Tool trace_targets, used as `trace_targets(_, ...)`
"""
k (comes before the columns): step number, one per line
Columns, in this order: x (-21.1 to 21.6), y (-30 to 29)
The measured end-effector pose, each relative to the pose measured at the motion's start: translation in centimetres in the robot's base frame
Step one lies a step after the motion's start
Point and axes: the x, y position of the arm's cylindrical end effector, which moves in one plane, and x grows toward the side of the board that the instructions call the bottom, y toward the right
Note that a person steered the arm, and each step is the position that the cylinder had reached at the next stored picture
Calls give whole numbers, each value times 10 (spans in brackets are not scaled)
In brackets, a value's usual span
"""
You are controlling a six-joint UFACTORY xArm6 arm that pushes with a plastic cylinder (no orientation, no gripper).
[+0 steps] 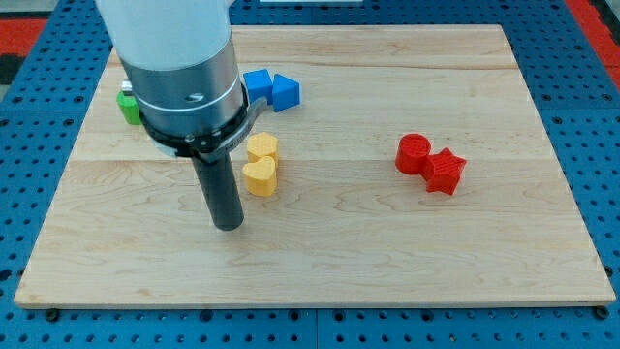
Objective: Separate the yellow heart from the yellow hexagon
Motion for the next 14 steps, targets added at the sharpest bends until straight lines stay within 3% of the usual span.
trace_targets(2,-44,1)
trace_targets(8,-20,34)
trace_targets(11,-101,65)
trace_targets(14,-139,65)
